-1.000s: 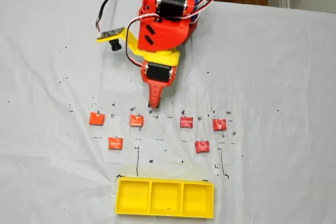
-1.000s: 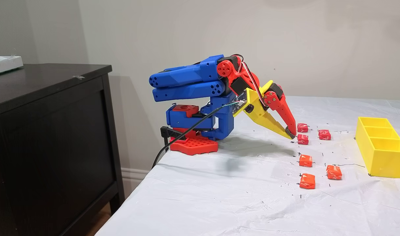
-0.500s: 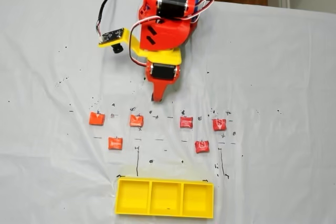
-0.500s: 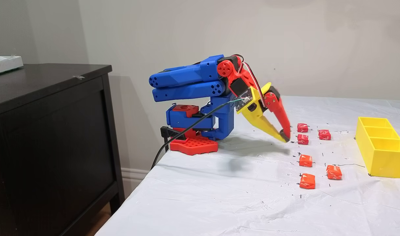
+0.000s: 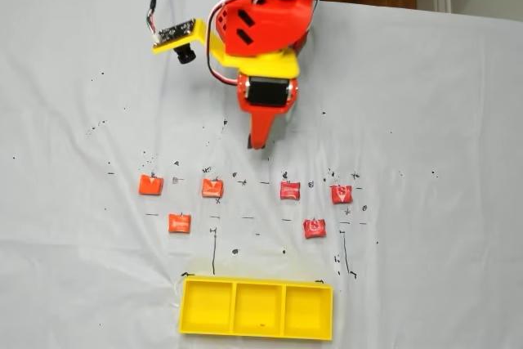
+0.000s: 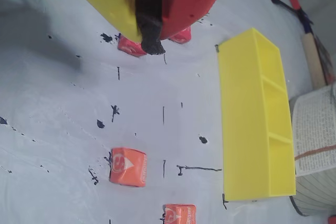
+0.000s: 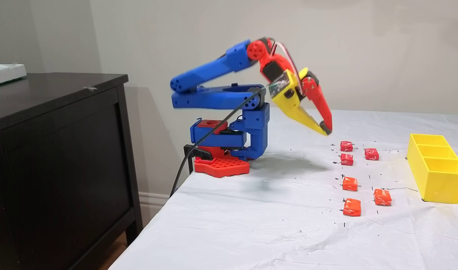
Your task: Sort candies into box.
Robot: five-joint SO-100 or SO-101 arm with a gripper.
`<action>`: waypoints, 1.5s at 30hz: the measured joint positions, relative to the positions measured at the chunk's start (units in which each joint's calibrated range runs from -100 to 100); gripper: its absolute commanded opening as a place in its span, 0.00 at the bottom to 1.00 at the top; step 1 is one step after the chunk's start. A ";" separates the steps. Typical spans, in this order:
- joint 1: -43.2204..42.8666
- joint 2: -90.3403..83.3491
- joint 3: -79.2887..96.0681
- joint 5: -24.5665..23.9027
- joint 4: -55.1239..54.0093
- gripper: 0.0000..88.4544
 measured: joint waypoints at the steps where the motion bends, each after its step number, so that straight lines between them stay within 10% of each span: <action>1: -0.70 5.92 -5.39 0.20 1.59 0.00; 26: -21.77 44.75 -35.84 -5.18 7.14 0.00; 45: -24.74 56.09 -37.72 -8.45 3.25 0.35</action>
